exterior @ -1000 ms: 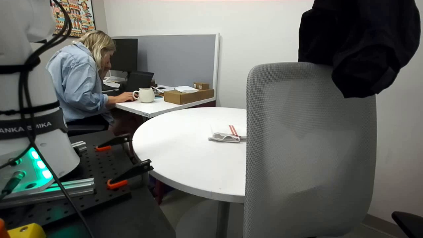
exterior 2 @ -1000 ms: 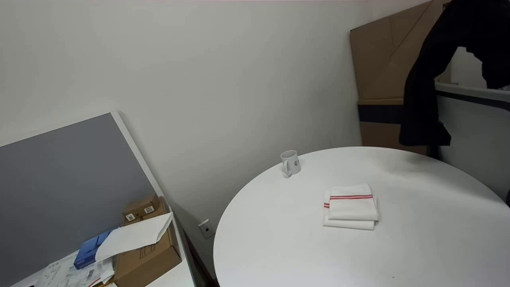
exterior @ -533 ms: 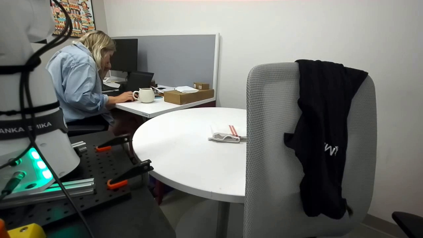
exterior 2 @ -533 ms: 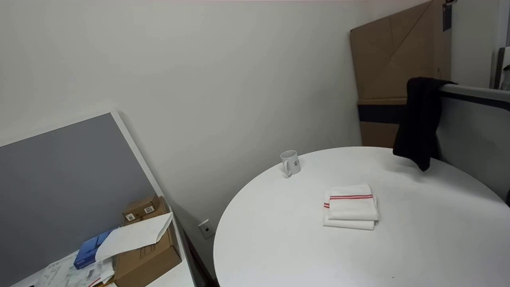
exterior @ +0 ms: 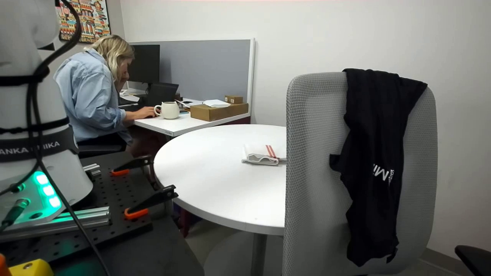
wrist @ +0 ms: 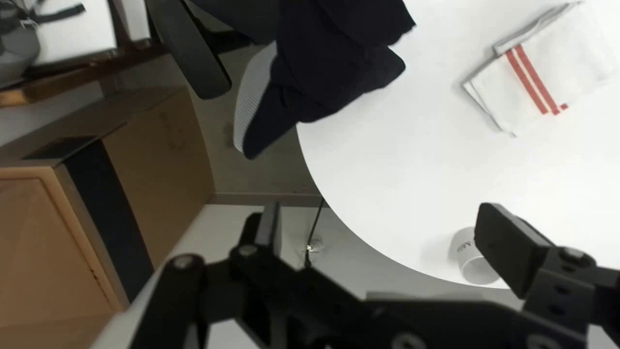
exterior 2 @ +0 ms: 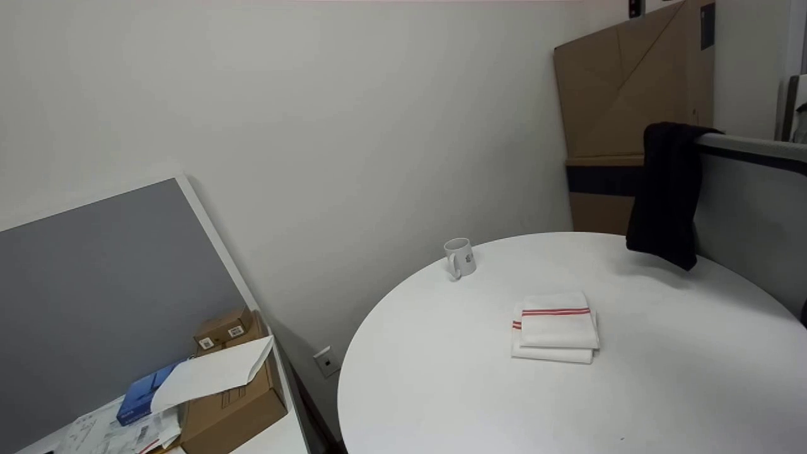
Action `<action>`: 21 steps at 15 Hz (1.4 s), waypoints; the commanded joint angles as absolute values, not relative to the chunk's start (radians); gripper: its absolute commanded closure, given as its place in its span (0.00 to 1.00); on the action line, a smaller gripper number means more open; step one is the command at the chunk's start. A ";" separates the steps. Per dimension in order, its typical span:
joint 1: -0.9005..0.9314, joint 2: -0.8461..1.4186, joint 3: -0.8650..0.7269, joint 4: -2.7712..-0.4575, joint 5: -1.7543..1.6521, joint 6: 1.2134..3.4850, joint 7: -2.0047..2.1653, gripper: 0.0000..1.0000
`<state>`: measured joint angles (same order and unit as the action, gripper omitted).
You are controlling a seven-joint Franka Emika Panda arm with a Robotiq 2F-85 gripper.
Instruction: Hang the black cloth on the back of the chair
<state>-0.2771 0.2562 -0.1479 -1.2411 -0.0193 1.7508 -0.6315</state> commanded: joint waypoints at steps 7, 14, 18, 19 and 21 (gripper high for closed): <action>-0.154 0.174 -0.050 -1.643 0.049 2.023 -0.406 0.00; -0.076 0.113 -0.021 -1.925 0.026 2.275 -0.201 0.00; -0.064 0.146 -0.018 -1.929 0.031 2.278 -0.210 0.00; -0.059 0.138 -0.017 -1.953 0.030 2.292 -0.206 0.00; -0.058 0.127 -0.017 -1.972 0.030 2.298 -0.204 0.00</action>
